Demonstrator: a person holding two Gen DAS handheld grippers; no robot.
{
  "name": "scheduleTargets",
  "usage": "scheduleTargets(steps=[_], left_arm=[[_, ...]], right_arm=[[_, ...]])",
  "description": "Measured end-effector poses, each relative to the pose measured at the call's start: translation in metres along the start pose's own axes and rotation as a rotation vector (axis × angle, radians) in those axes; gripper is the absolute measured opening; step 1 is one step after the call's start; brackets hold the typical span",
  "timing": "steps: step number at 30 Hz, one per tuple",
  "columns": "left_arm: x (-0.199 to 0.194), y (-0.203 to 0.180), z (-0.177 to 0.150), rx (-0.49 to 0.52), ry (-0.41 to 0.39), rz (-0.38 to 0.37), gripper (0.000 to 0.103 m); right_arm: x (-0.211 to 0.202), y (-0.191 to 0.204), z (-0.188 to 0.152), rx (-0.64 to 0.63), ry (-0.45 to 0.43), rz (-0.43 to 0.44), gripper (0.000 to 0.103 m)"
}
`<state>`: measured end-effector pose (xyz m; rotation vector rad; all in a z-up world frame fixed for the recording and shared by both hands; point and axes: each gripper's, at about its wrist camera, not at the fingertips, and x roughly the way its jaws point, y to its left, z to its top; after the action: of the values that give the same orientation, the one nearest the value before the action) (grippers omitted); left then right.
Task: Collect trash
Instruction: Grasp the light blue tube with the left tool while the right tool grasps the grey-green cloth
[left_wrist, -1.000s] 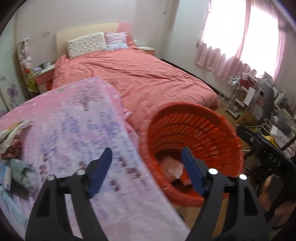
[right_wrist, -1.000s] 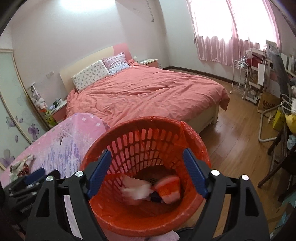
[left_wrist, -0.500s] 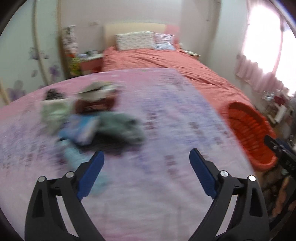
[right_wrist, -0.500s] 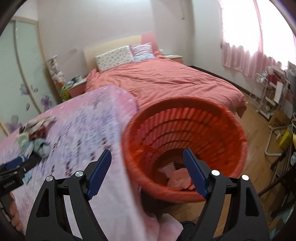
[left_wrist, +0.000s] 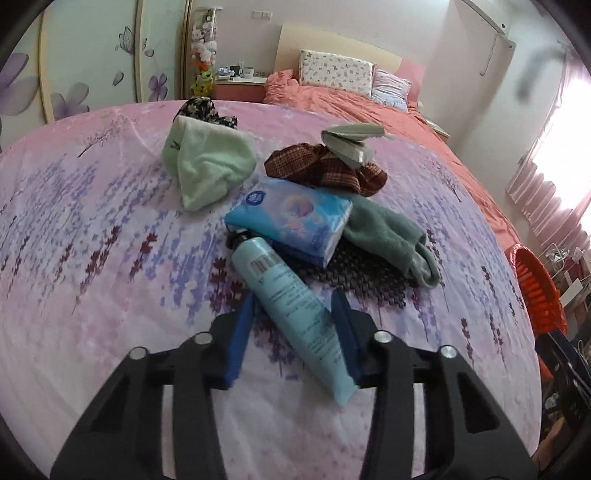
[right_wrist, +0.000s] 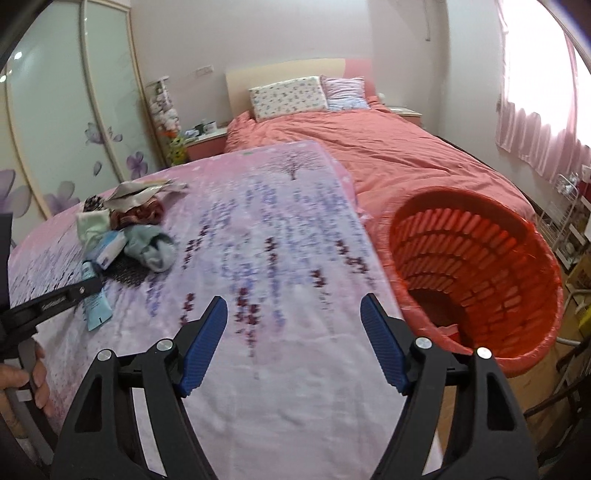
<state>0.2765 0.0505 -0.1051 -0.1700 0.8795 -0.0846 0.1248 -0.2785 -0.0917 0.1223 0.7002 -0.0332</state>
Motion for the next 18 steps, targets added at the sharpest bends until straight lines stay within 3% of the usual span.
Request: scheduleTargets(steps=[9, 15, 18], left_arm=[[-0.006, 0.038, 0.008, 0.031, -0.023, 0.092, 0.036], [-0.002, 0.065, 0.019, 0.007, -0.009, 0.076, 0.036], [0.001, 0.065, 0.022, 0.014, 0.0, 0.094, 0.032]], right_arm=[[0.01, 0.027, -0.006, -0.063, 0.021, 0.019, 0.074], [0.023, 0.044, -0.007, -0.076, 0.046, 0.048, 0.074], [0.032, 0.057, -0.004, -0.093, 0.099, 0.092, 0.073]])
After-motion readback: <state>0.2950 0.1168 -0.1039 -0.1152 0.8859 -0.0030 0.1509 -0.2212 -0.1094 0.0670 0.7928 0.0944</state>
